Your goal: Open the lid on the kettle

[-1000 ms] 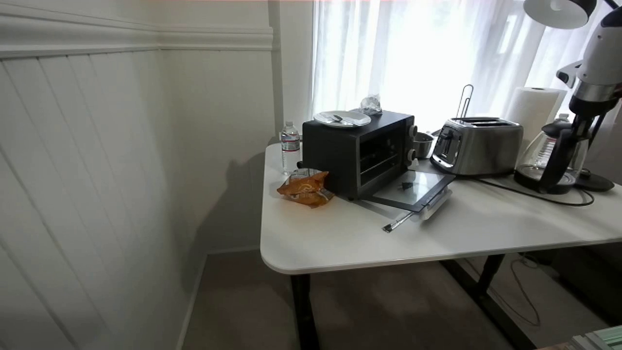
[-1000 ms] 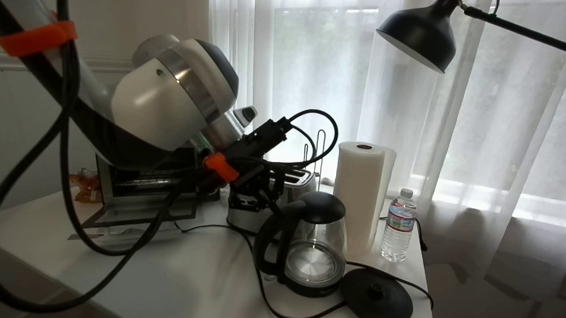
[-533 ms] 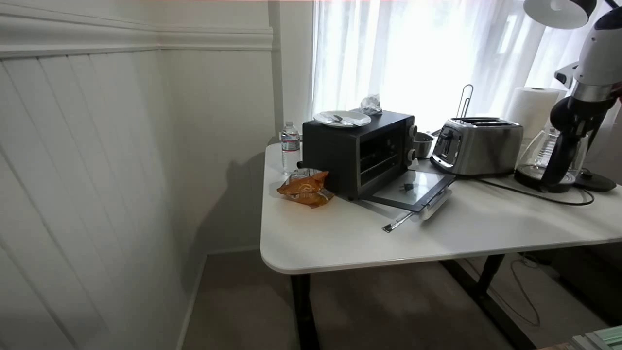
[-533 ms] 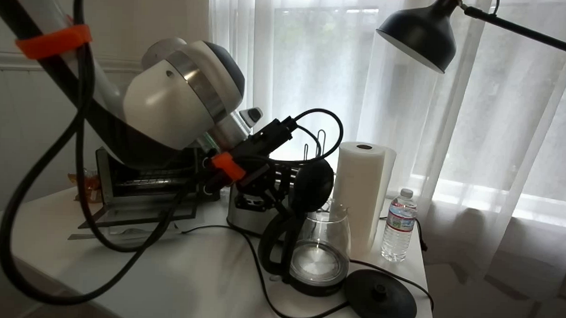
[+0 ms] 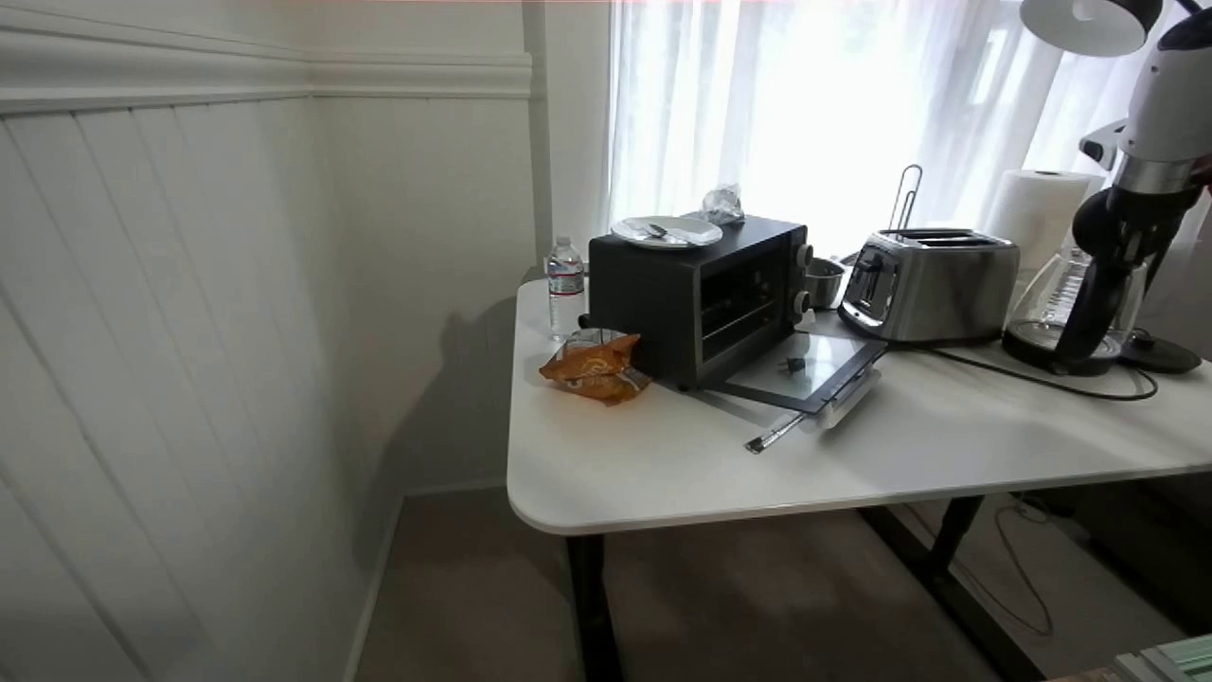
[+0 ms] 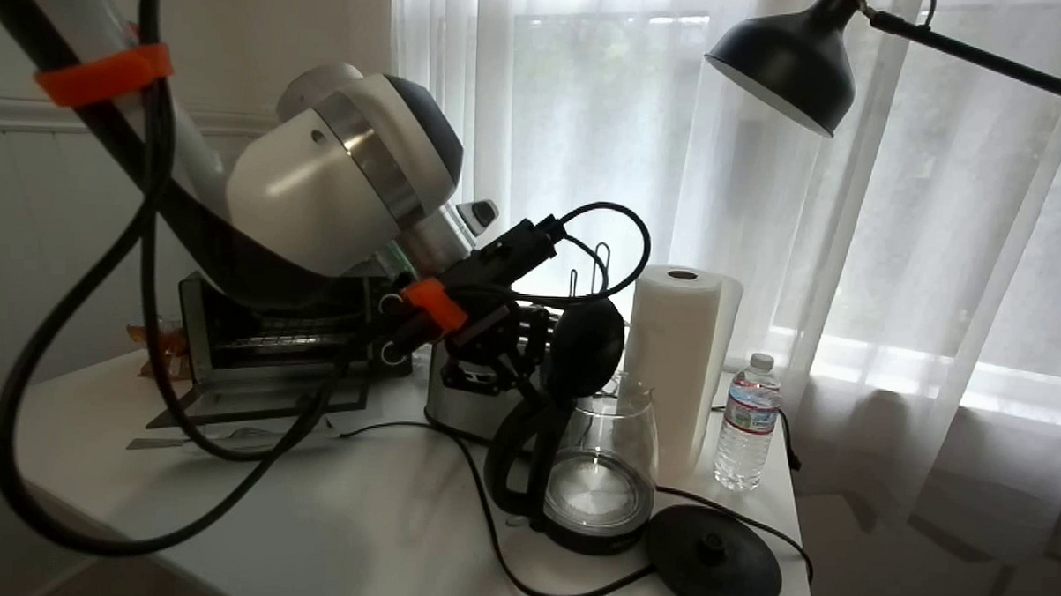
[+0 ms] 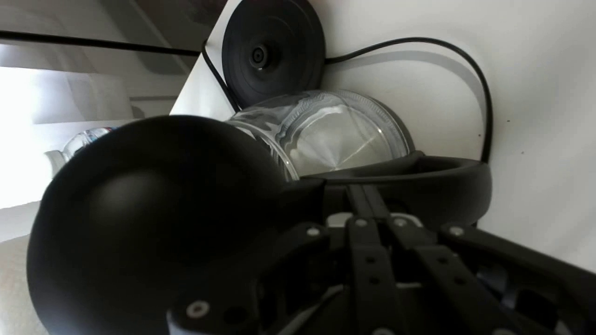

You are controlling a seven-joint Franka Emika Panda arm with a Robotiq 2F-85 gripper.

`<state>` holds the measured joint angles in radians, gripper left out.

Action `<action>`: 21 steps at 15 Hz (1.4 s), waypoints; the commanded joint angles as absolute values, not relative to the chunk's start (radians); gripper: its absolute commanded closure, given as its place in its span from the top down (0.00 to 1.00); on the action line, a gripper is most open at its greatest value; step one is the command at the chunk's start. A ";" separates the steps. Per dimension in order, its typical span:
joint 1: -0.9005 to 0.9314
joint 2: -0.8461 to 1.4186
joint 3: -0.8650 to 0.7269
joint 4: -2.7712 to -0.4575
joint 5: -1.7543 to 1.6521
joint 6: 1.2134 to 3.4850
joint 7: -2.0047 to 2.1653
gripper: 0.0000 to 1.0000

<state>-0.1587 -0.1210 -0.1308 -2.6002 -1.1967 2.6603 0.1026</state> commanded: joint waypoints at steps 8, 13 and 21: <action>-0.105 -0.235 -0.149 -2.724 -0.577 2.600 -0.367 0.00; -0.077 -0.371 -0.138 -2.703 -0.384 2.413 -0.450 0.00; -0.054 -0.578 -0.139 -2.564 -0.251 2.075 -0.425 0.60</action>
<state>-0.0661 -0.5052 -0.1359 -2.6028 -0.3033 2.1798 -0.4284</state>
